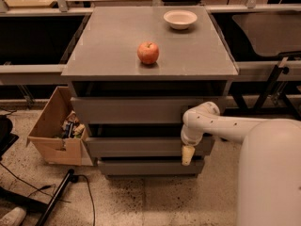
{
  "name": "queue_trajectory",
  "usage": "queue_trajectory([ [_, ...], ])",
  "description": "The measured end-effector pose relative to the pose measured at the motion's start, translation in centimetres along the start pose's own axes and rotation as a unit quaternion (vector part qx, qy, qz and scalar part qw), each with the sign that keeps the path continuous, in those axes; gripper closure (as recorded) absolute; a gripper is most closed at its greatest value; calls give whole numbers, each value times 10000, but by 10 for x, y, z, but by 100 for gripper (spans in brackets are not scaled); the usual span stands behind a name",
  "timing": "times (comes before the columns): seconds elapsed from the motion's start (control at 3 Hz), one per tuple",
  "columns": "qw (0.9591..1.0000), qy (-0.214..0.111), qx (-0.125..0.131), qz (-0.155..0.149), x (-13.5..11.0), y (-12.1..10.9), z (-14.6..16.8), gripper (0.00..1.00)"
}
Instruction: Open middle drawer
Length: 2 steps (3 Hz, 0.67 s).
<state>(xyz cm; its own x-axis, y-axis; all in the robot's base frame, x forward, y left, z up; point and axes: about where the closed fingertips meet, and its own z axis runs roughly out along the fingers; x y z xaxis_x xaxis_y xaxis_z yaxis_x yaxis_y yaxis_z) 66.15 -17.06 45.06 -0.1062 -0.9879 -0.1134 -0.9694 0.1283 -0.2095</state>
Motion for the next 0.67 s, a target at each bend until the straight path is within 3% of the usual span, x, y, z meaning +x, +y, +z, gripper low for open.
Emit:
queue_trajectory([
  [0.33, 9996, -121, -248, 98, 3, 15, 27, 19],
  [0.67, 9987, -36, -434, 248, 19, 37, 37, 50],
])
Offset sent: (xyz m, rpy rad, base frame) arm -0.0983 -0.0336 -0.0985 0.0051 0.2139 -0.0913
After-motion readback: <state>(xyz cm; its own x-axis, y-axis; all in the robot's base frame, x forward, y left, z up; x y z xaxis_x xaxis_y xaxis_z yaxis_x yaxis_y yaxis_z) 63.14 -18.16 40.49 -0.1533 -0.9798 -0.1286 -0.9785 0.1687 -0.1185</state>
